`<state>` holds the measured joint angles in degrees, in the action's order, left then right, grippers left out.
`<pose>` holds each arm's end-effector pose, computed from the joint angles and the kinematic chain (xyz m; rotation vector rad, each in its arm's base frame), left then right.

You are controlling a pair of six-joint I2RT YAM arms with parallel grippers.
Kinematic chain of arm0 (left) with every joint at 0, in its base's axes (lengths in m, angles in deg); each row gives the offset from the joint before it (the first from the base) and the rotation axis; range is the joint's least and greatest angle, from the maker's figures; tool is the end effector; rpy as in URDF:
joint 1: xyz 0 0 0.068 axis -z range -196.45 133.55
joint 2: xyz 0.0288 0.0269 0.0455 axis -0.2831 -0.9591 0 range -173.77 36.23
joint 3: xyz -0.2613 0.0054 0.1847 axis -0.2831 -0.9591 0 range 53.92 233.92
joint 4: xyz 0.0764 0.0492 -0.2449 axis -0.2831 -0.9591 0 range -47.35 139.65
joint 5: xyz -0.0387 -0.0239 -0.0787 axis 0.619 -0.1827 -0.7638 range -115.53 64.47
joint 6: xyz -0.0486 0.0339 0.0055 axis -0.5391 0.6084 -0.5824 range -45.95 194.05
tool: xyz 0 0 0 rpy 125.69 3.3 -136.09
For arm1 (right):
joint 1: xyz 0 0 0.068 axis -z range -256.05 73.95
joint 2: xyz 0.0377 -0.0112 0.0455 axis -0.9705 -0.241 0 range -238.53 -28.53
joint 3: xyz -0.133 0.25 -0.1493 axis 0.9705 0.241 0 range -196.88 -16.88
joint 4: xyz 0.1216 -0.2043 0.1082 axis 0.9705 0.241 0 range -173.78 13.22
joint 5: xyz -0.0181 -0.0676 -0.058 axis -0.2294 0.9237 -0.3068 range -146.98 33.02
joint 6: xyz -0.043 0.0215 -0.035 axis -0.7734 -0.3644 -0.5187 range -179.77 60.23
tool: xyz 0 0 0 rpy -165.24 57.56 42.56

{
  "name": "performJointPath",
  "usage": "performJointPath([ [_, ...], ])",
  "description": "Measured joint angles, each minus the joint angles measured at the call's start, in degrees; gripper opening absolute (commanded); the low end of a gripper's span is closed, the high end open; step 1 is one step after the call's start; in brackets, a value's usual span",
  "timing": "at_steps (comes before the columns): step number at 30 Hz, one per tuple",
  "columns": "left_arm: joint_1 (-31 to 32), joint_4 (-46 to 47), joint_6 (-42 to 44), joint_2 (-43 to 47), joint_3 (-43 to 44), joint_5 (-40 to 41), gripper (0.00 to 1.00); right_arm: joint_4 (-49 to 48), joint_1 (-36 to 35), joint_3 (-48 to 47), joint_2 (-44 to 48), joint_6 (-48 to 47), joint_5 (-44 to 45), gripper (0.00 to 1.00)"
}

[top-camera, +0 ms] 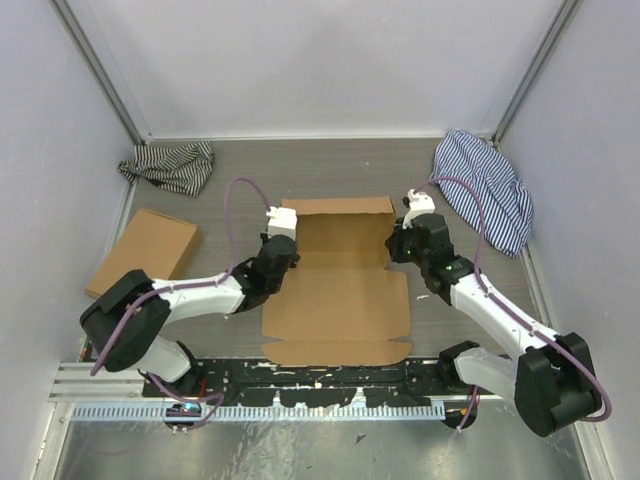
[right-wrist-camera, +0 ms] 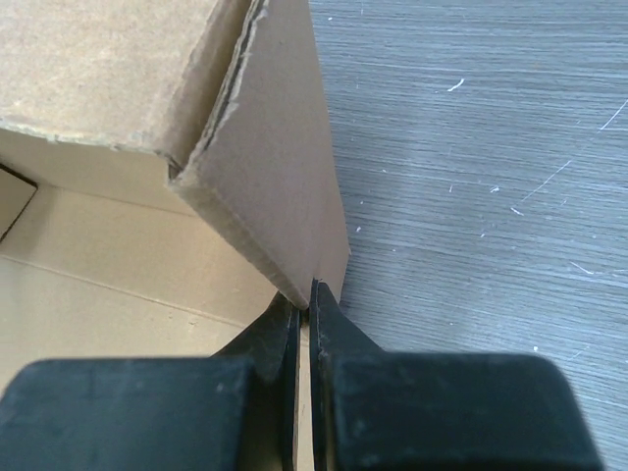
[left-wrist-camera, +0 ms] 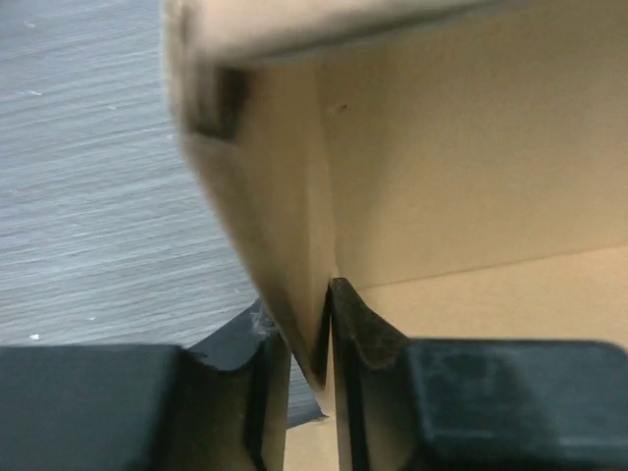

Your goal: Fold the paper box

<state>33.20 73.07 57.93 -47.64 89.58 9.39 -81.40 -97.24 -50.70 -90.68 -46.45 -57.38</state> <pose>0.2095 -0.2079 0.2358 0.1808 1.9165 -0.1570 0.2040 0.0794 0.2666 -0.1502 2.1231 0.3664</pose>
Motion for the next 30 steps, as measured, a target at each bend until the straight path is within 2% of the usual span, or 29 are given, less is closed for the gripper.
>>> performJointPath([
  [3,1.6,-3.5,1.2,-3.3,3.5,7.0,0.02,0.5,-0.6,0.0,1.0,0.4,1.0,0.01],
  [9,2.6,-12.7,-2.2,-7.5,11.9,17.1,0.0,1.6,-1.9,0.2,1.7,2.1,1.5,0.01],
  [14,3.5,-17.0,-5.0,-7.6,12.7,19.8,0.01,1.6,-2.5,0.2,1.8,3.0,1.5,0.01],
  [17,3.5,-18.2,-6.1,-7.5,12.7,19.9,0.17,1.7,-2.9,0.4,1.8,3.4,1.5,0.01],
  [18,3.5,-18.7,-6.6,-7.4,12.7,19.8,0.28,1.7,-3.0,0.4,1.8,3.5,1.6,0.01],
  [21,3.5,-20.6,-7.0,-6.6,12.6,19.8,0.45,1.8,-3.3,0.4,1.7,3.8,1.8,0.01],
  [30,3.4,-25.1,-8.5,2.2,8.2,18.4,0.55,0.3,-3.9,0.4,-0.6,5.0,1.8,0.02],
])
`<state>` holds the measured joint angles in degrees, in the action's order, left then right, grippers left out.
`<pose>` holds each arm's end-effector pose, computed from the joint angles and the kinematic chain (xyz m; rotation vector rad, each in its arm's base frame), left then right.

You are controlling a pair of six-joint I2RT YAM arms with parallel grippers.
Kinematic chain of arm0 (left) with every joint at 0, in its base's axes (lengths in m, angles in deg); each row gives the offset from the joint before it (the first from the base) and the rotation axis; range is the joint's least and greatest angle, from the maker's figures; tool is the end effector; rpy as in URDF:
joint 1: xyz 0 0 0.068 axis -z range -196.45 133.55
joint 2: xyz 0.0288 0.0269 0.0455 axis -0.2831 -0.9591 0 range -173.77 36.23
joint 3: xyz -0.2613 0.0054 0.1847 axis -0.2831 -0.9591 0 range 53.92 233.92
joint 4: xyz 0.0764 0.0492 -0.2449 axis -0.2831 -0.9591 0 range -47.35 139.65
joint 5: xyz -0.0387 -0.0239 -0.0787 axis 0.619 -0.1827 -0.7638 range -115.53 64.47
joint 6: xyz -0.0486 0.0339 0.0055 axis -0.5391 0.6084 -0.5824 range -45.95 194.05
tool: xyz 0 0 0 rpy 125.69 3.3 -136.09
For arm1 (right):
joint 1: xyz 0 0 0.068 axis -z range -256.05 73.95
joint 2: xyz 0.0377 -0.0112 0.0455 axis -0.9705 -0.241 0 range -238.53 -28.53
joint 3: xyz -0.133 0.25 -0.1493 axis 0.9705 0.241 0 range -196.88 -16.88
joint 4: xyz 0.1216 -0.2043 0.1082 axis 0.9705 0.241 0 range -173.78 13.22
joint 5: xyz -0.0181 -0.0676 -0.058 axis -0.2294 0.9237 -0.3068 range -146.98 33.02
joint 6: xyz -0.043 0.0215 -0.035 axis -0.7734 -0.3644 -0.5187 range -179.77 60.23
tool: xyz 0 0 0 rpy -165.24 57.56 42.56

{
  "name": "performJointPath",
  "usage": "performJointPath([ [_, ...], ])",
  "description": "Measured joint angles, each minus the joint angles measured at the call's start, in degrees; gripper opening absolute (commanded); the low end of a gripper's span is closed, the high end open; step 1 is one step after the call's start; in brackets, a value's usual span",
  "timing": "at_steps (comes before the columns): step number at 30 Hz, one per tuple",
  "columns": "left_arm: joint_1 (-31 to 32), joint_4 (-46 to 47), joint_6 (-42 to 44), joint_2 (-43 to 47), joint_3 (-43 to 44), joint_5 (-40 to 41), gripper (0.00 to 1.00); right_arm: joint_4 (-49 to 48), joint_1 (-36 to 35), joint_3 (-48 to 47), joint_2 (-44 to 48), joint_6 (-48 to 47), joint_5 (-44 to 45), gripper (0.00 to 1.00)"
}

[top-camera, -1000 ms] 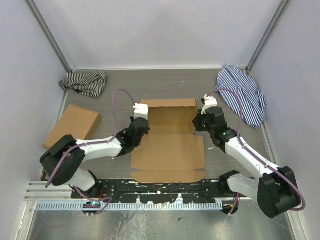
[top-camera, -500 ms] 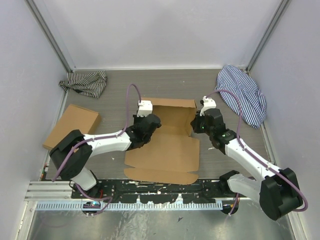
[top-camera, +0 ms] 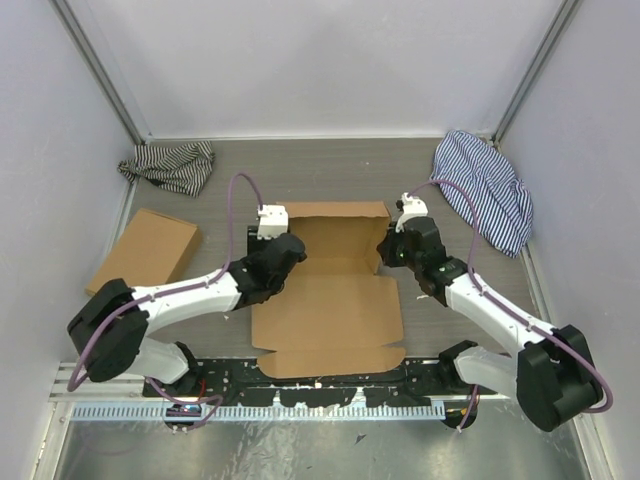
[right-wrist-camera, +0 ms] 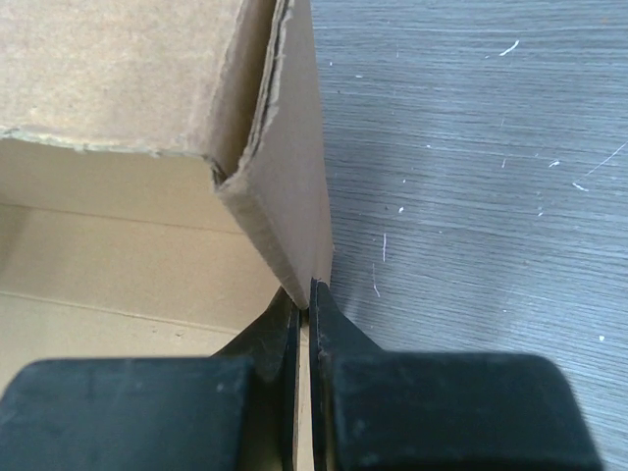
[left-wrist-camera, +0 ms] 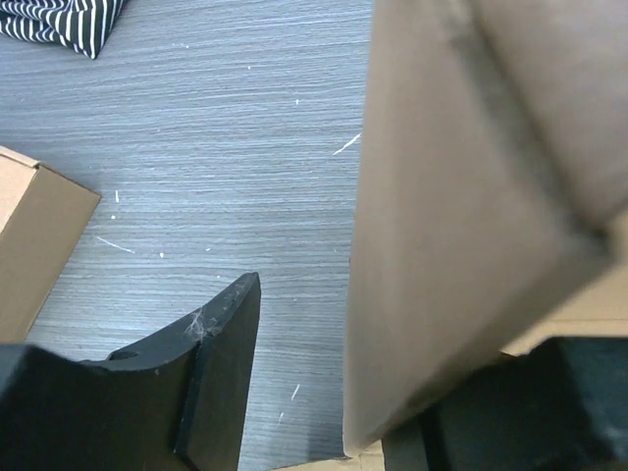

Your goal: Fold the paper box

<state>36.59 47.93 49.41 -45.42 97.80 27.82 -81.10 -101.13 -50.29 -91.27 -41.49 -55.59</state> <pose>0.1976 -0.2043 0.2566 0.0297 1.9645 0.1825 0.1990 0.0919 0.2616 -0.1134 2.1554 0.4175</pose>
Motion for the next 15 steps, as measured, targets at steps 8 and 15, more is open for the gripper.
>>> performJointPath([
  [8,0.0,-2.1,-1.6,5.4,-3.1,-2.3,0.53,-0.9,-0.6,-0.3,-2.2,0.6,-0.4,0.19],
  [15,0.0,-1.9,-1.7,6.2,-3.9,-4.7,0.33,-2.0,-1.6,-1.7,-5.3,1.4,-0.7,0.32],
])
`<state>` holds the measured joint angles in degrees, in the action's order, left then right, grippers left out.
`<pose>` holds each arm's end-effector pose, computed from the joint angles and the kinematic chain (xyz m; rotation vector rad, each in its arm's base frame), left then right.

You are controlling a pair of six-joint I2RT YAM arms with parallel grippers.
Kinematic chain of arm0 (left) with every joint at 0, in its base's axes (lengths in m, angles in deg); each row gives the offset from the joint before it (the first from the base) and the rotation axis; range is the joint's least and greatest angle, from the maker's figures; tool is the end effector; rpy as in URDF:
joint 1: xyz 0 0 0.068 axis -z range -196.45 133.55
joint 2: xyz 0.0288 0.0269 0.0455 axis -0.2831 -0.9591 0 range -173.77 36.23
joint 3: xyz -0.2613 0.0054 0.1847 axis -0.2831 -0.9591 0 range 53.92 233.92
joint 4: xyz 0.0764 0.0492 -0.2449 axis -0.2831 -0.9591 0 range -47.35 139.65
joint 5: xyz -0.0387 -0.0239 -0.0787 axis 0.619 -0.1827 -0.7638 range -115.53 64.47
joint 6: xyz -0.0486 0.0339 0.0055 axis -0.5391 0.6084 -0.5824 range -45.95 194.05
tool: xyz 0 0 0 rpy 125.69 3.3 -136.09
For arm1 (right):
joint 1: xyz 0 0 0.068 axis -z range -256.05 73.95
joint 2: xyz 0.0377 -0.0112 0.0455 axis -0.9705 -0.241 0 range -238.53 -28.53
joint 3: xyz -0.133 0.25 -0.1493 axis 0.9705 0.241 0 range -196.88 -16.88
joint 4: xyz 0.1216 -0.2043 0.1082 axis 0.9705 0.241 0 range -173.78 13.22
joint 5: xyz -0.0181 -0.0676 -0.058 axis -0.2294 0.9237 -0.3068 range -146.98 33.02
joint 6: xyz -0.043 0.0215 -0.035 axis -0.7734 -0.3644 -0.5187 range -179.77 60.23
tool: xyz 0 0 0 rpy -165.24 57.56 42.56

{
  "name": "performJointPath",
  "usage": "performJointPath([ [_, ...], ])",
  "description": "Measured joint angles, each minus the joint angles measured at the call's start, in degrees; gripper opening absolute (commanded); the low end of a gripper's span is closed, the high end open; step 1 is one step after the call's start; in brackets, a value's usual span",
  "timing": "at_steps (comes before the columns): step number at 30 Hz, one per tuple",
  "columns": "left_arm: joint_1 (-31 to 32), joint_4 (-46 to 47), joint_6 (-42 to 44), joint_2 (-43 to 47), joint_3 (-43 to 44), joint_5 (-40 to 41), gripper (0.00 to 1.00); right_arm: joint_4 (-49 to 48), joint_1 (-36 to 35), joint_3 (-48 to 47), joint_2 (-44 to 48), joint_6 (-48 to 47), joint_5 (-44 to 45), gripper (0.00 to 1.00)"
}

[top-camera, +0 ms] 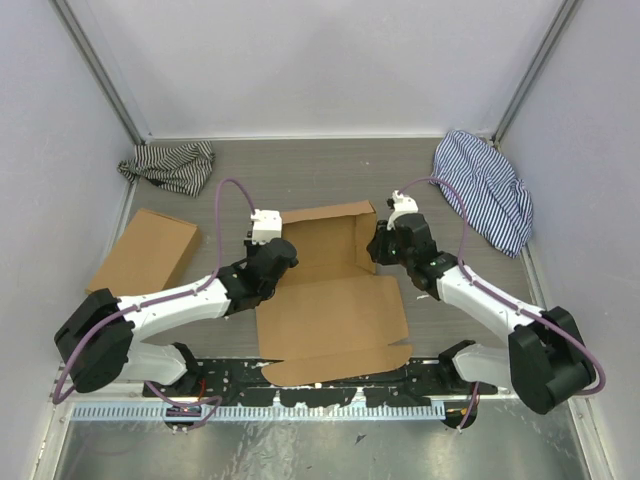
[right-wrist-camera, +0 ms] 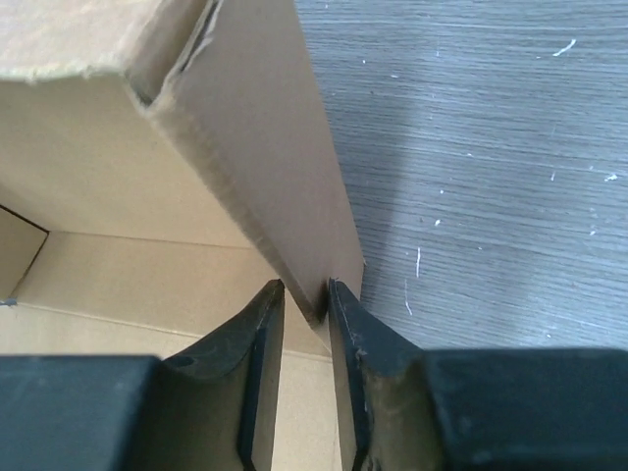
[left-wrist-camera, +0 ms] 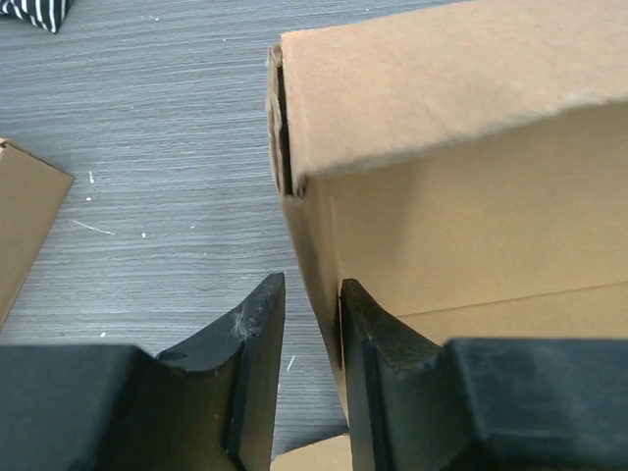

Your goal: Fold the paper box

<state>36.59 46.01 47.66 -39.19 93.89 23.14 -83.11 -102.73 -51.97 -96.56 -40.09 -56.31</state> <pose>0.1797 -0.1842 0.2581 0.0410 2.0010 0.0855 0.2138 0.1068 0.2557 -0.1269 2.1890 0.4509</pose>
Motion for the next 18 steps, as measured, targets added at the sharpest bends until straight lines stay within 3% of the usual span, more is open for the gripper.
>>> performJointPath([
  [9,0.0,3.1,1.9,3.1,-2.6,-2.8,0.26,-6.3,-0.6,-1.4,-8.0,-0.7,0.1,0.32],
  [11,0.0,3.4,2.2,3.2,-2.6,-2.9,0.26,-7.6,-0.6,-2.2,-10.0,-1.3,0.1,0.25],
  [14,0.0,3.2,2.6,3.4,-2.6,-2.9,0.26,-7.6,-0.6,-3.9,-12.0,-2.1,0.5,0.07],
  [18,-0.1,1.9,2.8,4.5,-2.3,-2.7,0.26,-2.8,-0.9,-9.7,-16.0,-3.0,3.3,0.01],
])
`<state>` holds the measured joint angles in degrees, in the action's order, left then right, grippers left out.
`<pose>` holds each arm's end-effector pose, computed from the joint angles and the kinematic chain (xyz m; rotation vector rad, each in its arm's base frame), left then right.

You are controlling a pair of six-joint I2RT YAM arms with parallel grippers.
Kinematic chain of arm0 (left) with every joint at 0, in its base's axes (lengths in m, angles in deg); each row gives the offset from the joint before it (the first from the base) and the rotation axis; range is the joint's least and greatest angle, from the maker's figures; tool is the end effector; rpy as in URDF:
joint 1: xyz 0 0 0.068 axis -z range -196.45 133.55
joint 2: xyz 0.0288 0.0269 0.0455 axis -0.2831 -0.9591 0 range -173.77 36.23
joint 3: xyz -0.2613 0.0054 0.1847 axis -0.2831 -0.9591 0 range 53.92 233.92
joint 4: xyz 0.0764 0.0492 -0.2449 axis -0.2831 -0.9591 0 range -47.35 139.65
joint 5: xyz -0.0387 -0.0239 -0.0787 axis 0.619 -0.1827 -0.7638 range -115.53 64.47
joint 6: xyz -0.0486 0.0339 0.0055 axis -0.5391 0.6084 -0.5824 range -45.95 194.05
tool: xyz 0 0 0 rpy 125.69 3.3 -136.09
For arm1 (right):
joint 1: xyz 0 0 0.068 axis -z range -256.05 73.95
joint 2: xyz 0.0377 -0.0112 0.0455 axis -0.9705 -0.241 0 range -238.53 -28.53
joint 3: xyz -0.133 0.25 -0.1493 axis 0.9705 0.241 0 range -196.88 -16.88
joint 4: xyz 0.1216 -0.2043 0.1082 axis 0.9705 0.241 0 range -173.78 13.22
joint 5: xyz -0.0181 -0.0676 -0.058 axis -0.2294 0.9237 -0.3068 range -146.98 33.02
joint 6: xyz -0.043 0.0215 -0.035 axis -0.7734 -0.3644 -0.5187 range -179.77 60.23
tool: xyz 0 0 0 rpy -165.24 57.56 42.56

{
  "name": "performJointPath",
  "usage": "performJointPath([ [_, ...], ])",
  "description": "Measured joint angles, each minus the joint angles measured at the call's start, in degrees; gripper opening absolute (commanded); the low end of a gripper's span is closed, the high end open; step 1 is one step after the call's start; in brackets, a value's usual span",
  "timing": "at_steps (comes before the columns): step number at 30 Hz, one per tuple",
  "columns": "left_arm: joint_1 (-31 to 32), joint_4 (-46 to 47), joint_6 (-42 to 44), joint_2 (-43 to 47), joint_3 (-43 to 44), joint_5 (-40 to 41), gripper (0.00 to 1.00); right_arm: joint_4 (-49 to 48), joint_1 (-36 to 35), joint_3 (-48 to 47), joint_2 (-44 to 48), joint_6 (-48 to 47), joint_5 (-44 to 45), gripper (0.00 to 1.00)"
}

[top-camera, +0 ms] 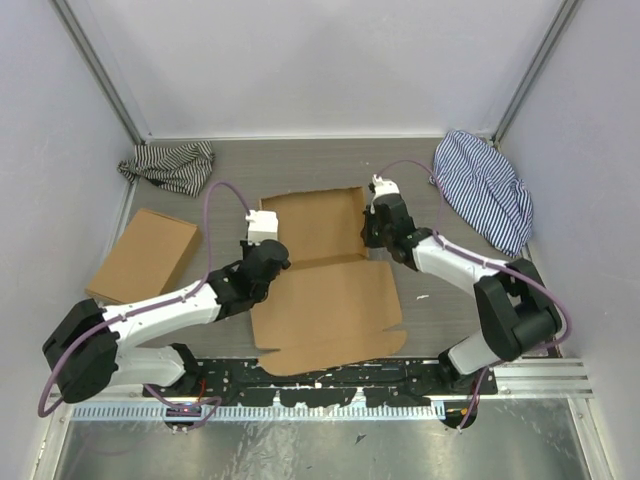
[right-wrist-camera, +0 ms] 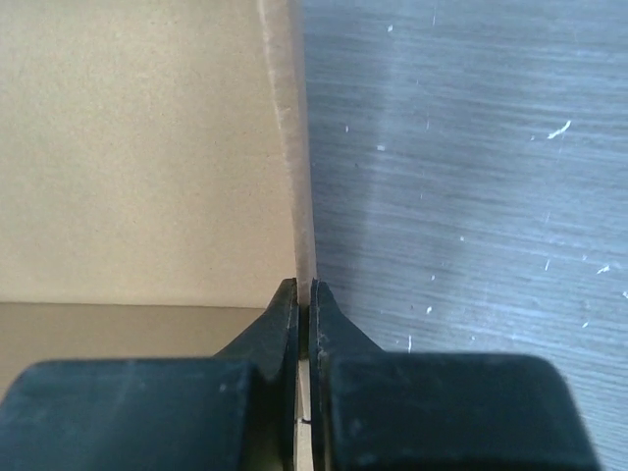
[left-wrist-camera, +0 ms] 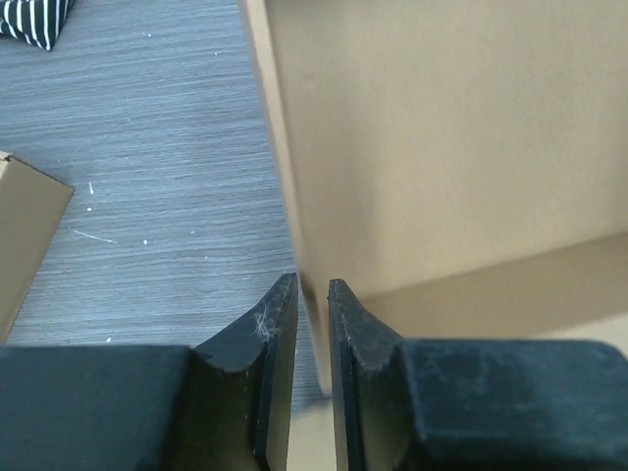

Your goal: Fold the paper box

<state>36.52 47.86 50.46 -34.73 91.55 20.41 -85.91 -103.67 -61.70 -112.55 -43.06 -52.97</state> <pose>0.1701 -0.1733 0.2646 0.0788 1.9810 0.0214 0.2750 0.1404 0.2455 -0.1738 2.2317 0.3478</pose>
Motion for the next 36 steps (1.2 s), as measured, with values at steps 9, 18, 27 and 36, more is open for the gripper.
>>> performJointPath([
  [9,0.0,-6.4,-0.1,3.3,4.0,0.0,0.25,16.5,-4.9,-18.5,-10.6,0.6,12.6,0.01],
  [18,0.0,-12.3,-1.6,6.4,4.7,0.0,0.25,27.3,-6.4,-27.2,-18.6,5.0,17.0,0.01],
  [27,0.0,-14.6,-2.4,9.3,4.9,0.0,0.25,31.6,-6.3,-29.8,-22.1,7.2,17.4,0.41],
  [36,0.0,-17.7,-3.8,14.7,4.9,0.0,0.24,34.5,-4.4,-32.8,-27.0,7.2,14.5,0.48],
])
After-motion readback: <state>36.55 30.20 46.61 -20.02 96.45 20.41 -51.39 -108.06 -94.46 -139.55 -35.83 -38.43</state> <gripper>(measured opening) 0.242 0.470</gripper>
